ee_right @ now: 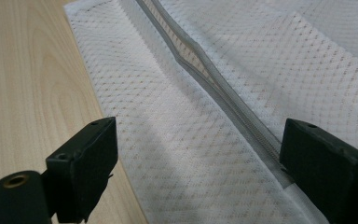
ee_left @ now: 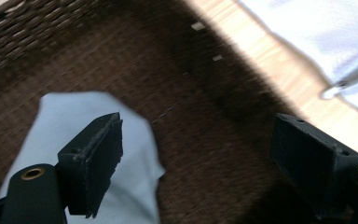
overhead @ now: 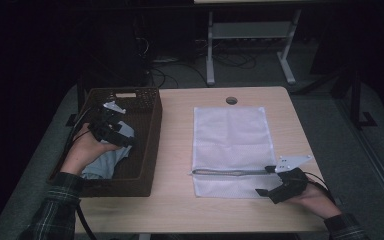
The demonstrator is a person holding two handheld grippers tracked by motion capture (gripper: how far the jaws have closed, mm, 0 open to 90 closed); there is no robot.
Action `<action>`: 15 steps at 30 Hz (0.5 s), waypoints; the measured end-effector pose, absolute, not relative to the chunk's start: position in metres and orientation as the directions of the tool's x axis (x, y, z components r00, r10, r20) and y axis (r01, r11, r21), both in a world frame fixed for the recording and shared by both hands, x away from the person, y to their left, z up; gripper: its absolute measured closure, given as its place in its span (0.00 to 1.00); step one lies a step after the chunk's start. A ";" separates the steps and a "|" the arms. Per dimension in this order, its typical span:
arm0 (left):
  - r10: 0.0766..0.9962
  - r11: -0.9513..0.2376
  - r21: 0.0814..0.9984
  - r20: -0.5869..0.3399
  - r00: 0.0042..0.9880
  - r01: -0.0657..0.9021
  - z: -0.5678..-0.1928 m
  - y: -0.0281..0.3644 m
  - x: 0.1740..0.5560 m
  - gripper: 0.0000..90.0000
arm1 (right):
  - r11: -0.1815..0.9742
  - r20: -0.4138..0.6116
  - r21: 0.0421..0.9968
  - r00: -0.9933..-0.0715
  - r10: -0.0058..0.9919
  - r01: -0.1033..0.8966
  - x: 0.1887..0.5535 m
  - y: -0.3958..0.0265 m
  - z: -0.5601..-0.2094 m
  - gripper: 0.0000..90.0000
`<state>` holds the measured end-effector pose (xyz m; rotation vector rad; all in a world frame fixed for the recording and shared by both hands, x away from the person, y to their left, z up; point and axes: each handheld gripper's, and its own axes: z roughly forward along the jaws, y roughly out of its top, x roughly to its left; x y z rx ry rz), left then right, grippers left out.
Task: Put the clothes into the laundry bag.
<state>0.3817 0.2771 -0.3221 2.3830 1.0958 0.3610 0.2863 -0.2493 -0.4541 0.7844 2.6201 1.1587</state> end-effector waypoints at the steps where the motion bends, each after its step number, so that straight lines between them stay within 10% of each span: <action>1: 0.770 -0.556 0.530 0.038 0.637 0.640 -0.323 0.280 0.383 0.19 | 0.559 0.054 0.729 -0.847 0.529 0.396 0.286 -0.249 -0.454 0.12; 15: 0.819 -0.519 0.513 0.067 0.571 0.684 -0.352 0.333 0.402 0.16 | 0.557 0.060 0.728 -0.847 0.528 0.399 0.287 -0.249 -0.455 0.12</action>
